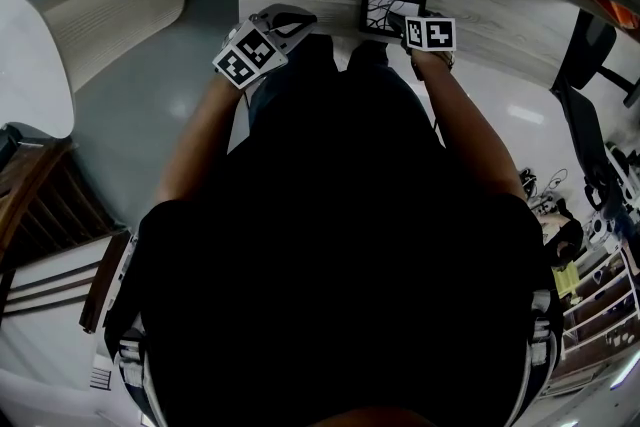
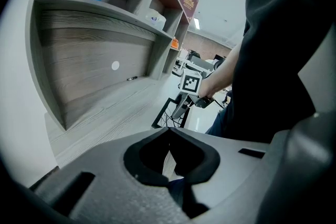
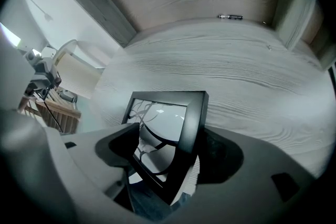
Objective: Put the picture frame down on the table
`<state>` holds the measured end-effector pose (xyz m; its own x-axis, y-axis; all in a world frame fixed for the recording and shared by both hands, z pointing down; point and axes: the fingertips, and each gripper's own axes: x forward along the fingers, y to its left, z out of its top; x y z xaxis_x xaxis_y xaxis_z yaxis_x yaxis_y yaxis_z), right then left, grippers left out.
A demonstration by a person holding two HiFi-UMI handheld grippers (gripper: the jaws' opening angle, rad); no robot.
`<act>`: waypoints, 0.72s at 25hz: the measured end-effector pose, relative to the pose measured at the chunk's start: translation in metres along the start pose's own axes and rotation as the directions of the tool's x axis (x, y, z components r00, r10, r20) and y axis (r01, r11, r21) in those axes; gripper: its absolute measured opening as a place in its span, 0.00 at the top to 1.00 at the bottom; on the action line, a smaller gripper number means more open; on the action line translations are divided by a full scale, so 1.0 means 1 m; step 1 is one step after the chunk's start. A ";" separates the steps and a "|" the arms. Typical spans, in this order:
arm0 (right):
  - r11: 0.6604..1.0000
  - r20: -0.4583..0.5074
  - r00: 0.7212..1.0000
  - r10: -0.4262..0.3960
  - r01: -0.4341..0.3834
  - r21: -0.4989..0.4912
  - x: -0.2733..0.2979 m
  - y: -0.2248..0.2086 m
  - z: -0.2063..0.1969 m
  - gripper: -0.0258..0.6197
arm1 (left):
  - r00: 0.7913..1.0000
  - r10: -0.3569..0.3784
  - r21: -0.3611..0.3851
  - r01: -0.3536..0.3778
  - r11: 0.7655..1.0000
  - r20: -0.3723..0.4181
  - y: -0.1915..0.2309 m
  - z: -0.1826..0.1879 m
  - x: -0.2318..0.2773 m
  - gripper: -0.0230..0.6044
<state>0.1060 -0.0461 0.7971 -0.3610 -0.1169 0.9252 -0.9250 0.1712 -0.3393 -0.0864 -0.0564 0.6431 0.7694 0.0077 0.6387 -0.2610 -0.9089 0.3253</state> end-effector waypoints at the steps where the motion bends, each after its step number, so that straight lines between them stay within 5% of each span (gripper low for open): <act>1: 1.000 0.000 1.000 -0.002 0.002 0.000 0.000 -0.001 0.000 0.47 | 1.000 0.000 0.000 0.000 1.000 -0.001 -0.001 -0.001 0.000 0.94; 18: 0.999 0.058 0.998 -0.039 0.041 -0.031 0.000 -0.011 0.004 0.43 | 1.000 -0.004 -0.003 0.004 1.000 -0.014 -0.006 -0.005 0.010 0.94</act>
<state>0.1162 -0.0517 0.8000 -0.3307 -0.1798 0.9265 -0.9349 0.1961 -0.2957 -0.0804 -0.0485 0.6512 0.7620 0.0174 0.6473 -0.2594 -0.9078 0.3297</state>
